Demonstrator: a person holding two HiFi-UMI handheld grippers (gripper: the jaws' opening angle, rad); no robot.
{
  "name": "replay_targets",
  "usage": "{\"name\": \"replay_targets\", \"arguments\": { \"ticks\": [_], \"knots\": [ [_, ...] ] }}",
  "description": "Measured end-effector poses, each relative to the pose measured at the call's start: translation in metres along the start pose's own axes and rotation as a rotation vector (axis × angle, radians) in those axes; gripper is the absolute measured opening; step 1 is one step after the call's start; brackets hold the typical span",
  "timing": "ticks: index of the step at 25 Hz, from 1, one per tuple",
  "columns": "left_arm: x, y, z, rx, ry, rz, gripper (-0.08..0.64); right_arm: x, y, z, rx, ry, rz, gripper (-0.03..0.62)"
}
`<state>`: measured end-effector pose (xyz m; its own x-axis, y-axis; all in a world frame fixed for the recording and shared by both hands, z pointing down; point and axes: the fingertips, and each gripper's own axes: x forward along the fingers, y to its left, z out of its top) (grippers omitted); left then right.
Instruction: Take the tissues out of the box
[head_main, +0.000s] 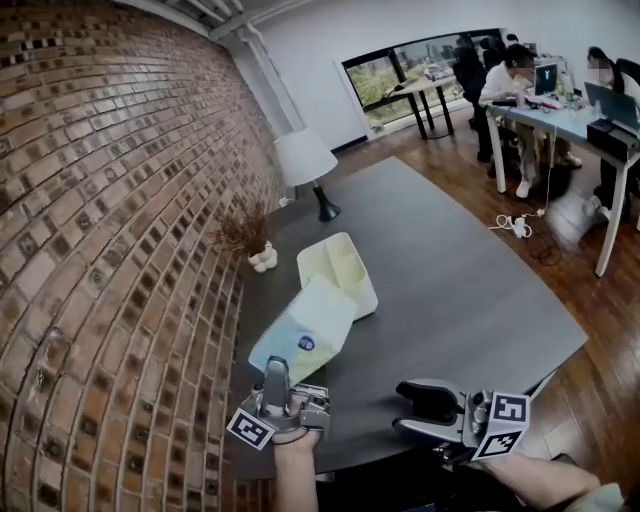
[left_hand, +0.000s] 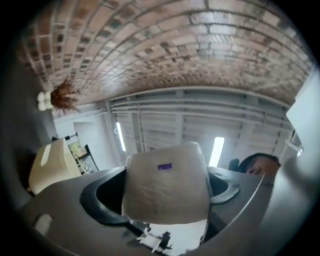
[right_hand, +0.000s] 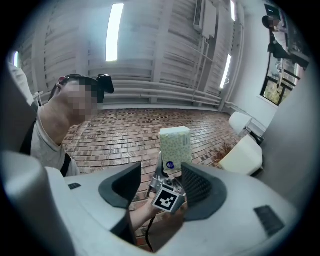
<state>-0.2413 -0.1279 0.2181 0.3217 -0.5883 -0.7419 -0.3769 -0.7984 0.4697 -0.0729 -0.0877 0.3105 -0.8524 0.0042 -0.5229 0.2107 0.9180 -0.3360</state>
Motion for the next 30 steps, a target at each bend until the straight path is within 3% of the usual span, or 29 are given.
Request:
{"name": "replay_targets", "arguments": {
  "ticks": [2,6,11,21,30],
  "knots": [
    [-0.012,-0.001,-0.002,-0.082,-0.094,-0.008,0.468,0.0,0.0,-0.001,0.0,-0.001,0.0,0.265],
    [-0.022,-0.009,0.001,-0.175,-0.242,-0.039,0.468,-0.001,-0.002,0.001,-0.005,-0.005,-0.011,0.265],
    [-0.032,-0.019,-0.001,-0.205,-0.298,-0.055,0.468,0.0,0.002,-0.002,-0.03,0.012,-0.005,0.264],
    [-0.045,-0.02,-0.025,-0.093,-0.182,0.015,0.468,-0.001,0.001,-0.005,-0.044,0.032,-0.004,0.264],
    [-0.043,-0.027,-0.036,-0.006,-0.105,0.024,0.468,-0.001,0.002,-0.005,-0.047,0.039,-0.005,0.264]
  ]
}}
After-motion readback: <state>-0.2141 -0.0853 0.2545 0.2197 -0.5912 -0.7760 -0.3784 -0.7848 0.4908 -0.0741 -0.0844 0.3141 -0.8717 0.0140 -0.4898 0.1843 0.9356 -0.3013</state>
